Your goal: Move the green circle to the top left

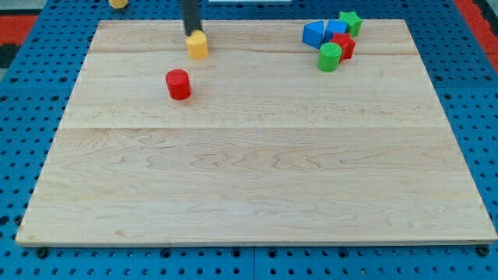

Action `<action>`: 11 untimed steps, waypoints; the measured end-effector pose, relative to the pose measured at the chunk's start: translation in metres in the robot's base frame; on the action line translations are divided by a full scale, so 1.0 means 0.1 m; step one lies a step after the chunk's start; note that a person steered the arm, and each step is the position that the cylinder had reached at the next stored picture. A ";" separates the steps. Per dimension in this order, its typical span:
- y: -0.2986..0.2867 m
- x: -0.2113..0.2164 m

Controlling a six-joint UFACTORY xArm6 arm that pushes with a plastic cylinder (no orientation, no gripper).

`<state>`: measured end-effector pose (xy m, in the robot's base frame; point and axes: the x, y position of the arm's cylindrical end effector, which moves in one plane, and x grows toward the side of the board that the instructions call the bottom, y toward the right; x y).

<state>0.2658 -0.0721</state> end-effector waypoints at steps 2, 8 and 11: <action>1.61 1.06; 2.13 0.31; 0.80 0.01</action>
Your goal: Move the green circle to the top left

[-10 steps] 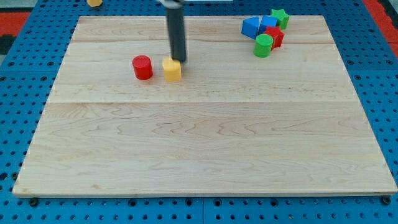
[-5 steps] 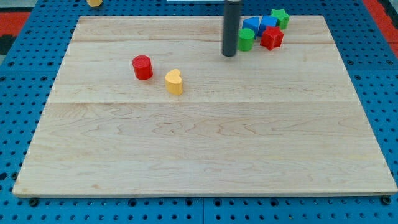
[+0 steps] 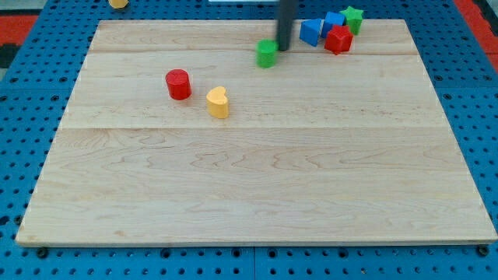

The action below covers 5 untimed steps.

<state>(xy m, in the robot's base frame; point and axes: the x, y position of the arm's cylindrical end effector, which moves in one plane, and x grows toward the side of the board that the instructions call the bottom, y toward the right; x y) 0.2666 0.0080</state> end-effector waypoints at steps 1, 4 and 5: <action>0.22 0.18; -1.40 -0.13; -1.90 -0.49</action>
